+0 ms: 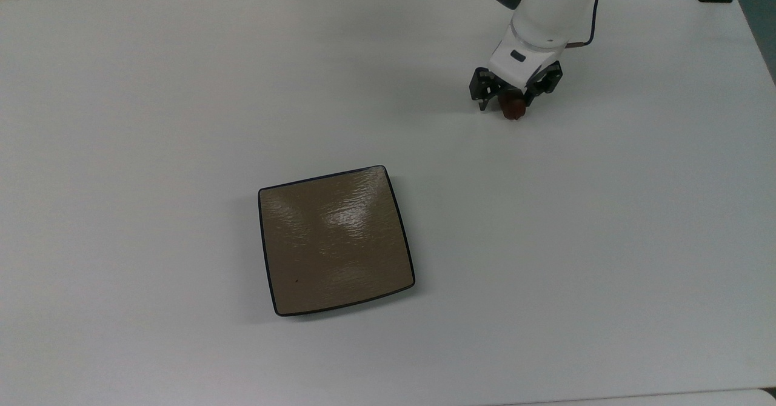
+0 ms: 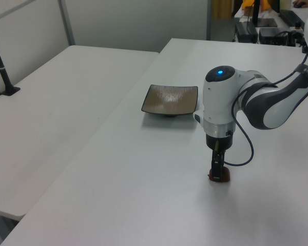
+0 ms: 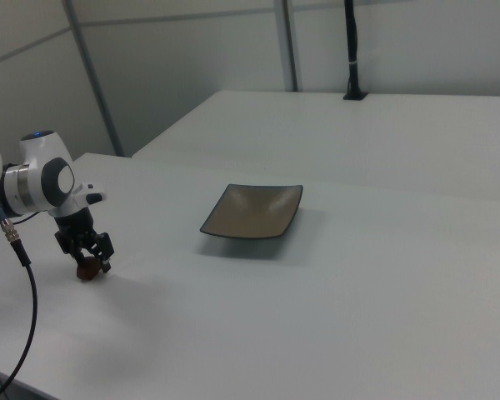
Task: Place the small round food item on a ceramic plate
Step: 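Close the gripper around the food item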
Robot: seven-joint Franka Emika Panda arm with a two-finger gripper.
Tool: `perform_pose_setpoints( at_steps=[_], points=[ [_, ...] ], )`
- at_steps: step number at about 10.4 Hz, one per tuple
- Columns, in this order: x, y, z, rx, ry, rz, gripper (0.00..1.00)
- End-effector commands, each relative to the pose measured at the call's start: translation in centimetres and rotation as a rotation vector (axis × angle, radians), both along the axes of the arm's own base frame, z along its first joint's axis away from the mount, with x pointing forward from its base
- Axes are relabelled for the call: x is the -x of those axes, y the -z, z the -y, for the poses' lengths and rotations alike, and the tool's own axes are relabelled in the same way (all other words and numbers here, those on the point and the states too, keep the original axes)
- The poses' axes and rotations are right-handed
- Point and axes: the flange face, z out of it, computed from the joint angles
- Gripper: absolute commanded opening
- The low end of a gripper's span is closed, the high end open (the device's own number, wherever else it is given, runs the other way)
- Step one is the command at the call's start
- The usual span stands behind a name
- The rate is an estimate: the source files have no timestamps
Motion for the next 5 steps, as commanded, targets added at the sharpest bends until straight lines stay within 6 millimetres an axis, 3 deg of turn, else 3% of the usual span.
perform_pose_setpoints(
  at_steps=[1, 5],
  points=[
    [0.36, -0.02, -0.11, 0.002, -0.002, 0.027, 0.5],
    [0.5, -0.32, -0.09, 0.009, -0.003, 0.021, 0.21]
  ],
)
